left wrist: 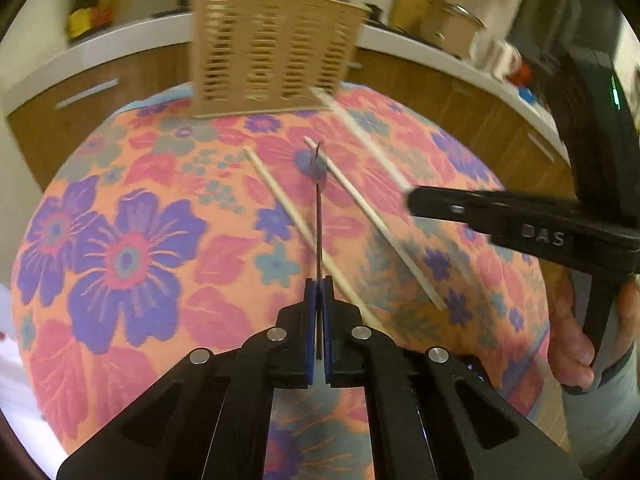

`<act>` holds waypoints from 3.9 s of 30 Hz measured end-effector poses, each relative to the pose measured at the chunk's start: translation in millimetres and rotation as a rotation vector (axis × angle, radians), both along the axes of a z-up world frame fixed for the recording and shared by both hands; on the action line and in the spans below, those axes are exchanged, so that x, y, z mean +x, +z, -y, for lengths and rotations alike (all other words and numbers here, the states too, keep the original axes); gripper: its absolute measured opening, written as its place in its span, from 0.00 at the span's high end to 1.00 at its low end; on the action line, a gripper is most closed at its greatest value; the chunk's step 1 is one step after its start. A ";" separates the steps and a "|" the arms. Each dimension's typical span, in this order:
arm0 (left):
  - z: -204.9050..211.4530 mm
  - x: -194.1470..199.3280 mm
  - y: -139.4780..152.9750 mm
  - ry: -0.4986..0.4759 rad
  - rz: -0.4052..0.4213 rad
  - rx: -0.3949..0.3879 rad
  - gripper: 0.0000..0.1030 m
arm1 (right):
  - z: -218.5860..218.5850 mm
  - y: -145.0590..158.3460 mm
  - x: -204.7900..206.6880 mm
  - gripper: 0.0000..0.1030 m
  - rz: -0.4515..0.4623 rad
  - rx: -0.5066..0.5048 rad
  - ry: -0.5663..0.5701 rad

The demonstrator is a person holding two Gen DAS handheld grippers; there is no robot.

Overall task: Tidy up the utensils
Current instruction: 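Grasp a clear spoon with left tool while right tool grasps a chopstick, then lift spoon and chopstick with both tools and drop them into the caddy, then grasp a chopstick with left tool while right tool grasps another chopstick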

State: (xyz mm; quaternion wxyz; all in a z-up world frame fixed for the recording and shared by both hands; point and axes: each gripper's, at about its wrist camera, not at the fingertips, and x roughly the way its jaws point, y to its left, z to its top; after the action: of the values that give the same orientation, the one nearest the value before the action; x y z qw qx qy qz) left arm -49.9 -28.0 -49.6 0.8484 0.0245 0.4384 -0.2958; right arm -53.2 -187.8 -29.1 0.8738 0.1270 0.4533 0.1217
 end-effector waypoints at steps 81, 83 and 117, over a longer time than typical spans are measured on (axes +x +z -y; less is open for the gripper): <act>16.7 215.7 150.6 0.249 0.651 -0.382 0.90 | 37.8 142.9 183.4 0.96 0.706 -0.250 -0.390; 16.1 215.5 143.5 0.248 0.646 -0.377 0.90 | 37.5 136.5 185.5 0.96 0.702 -0.244 -0.390; -24.9 63.1 68.7 0.196 0.188 -0.153 0.38 | 17.8 37.9 31.8 0.51 0.071 -0.104 -0.104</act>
State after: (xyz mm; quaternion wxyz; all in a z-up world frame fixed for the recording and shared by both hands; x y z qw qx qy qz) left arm 13.1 -3.1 19.1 0.9098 -0.0555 0.3336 -0.2406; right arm -21.3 -205.7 8.8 0.8999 0.1004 0.4205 0.0568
